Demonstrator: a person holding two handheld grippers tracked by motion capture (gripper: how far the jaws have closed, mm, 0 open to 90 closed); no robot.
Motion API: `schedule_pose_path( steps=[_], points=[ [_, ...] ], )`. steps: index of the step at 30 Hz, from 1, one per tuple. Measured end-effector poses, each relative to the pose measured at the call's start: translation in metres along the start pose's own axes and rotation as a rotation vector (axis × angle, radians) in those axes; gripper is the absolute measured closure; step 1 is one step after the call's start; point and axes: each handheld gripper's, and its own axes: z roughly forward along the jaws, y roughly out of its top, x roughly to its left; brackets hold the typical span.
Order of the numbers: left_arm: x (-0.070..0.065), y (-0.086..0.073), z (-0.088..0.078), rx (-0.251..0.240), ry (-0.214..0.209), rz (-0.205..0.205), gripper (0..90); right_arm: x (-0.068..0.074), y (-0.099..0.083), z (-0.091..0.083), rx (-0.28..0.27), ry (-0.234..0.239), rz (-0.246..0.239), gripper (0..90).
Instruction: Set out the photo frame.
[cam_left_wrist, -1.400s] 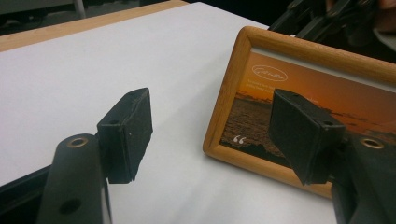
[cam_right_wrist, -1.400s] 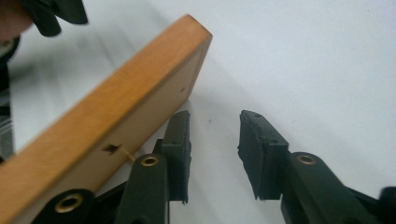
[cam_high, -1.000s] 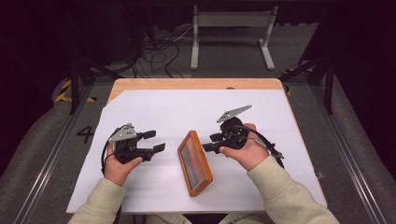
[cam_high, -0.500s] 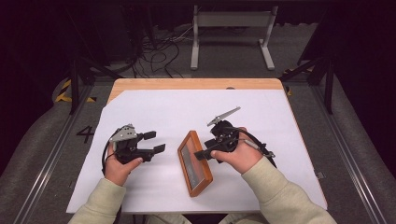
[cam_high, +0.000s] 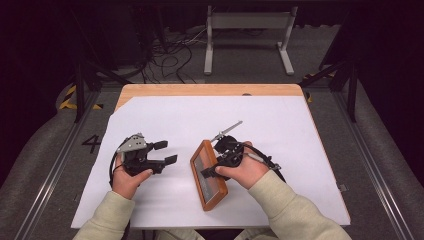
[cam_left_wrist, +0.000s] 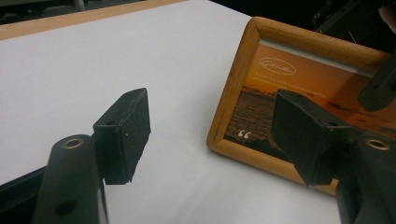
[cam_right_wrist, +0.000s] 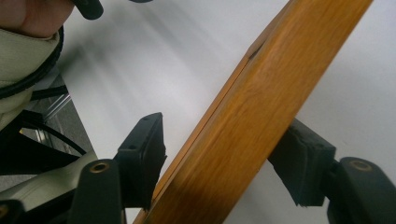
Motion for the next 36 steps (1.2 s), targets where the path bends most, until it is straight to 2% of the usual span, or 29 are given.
schedule_pose_path(
  steps=[3, 7, 10, 17, 21, 26, 32, 36],
  points=[
    [0.0, 0.0, 0.0, 0.0, 0.001, -0.002, 29.1, 0.0, 0.0, 0.002, 0.005, 0.004, 0.0, 42.5],
    [0.0, 0.0, 0.0, 0.002, -0.002, 0.0, 29.1, 0.002, -0.001, 0.006, 0.004, -0.017, 0.002, 47.3],
    [0.0, 0.0, 0.001, 0.002, -0.003, -0.001, 29.1, 0.002, -0.002, 0.006, 0.006, -0.019, 0.037, 49.9],
    [0.0, 0.0, 0.001, 0.002, -0.004, 0.004, 29.1, 0.004, 0.0, 0.005, 0.034, -0.04, 0.074, 56.3],
    [0.0, -0.001, 0.001, 0.005, -0.002, 0.001, 29.1, 0.007, 0.001, 0.003, 0.055, -0.068, 0.091, 65.6],
    [0.001, -0.001, 0.0, -0.001, 0.002, 0.002, 29.2, 0.006, 0.001, 0.001, 0.058, -0.069, 0.149, 70.0],
    [0.002, -0.001, -0.001, -0.005, 0.008, -0.009, 29.3, 0.005, 0.002, 0.0, 0.072, -0.051, 0.15, 71.6],
    [0.003, -0.002, -0.003, -0.012, 0.014, -0.015, 29.3, 0.002, 0.005, -0.008, 0.08, -0.044, 0.123, 71.9]
  ],
)
